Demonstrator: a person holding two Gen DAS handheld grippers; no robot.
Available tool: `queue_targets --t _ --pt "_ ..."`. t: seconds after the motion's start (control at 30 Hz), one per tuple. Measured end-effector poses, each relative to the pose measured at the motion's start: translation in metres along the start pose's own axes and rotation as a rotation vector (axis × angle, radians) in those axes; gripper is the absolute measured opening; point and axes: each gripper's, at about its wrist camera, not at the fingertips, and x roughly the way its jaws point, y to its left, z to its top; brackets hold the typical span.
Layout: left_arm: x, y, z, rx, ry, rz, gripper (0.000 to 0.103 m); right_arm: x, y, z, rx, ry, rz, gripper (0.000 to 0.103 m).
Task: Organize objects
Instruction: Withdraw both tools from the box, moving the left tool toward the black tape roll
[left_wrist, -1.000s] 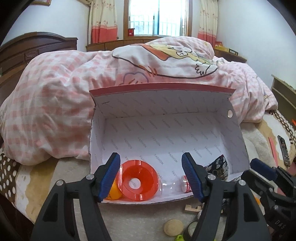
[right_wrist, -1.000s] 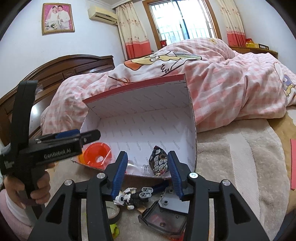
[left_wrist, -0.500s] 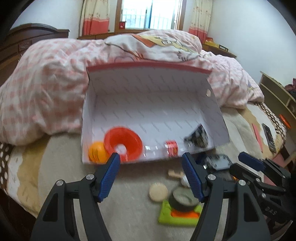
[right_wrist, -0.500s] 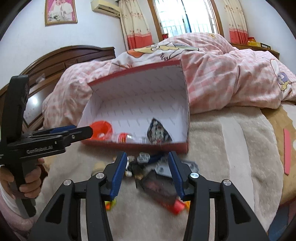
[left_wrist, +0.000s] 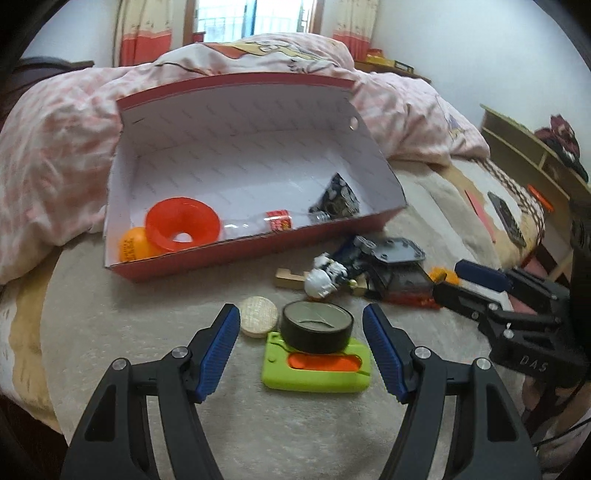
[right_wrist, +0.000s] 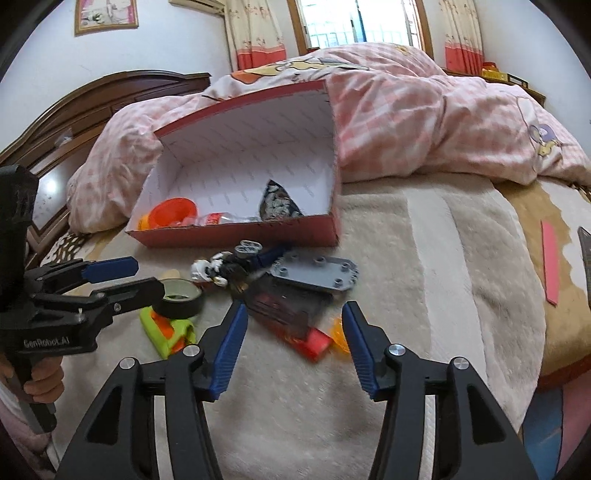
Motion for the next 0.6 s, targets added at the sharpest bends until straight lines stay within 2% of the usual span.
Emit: queue_targets --t 0.27,0.4,0.47,0.53,0.6 --pt "0.018 -0.01 -0.005 0.047 0.038 0.054 0.069 -0.001 -0.017 -0.003 0.041 0.021 -0.045 0.055" --pt "0.025 -0.007 -0.005 0.029 0.058 0.065 0.069 0.006 -0.032 -0.006 0.111 0.046 -0.019 0.055" --pt "0.028 -0.007 -0.005 0.021 0.06 0.063 0.069 0.009 -0.036 -0.007 0.131 0.05 -0.013 0.051" --pt "0.029 -0.007 -0.005 0.027 0.055 0.069 0.069 0.012 -0.038 -0.008 0.138 0.058 -0.008 0.042" --pt "0.03 -0.009 -0.005 0.046 0.048 0.081 0.069 0.016 -0.038 -0.009 0.142 0.075 -0.006 0.04"
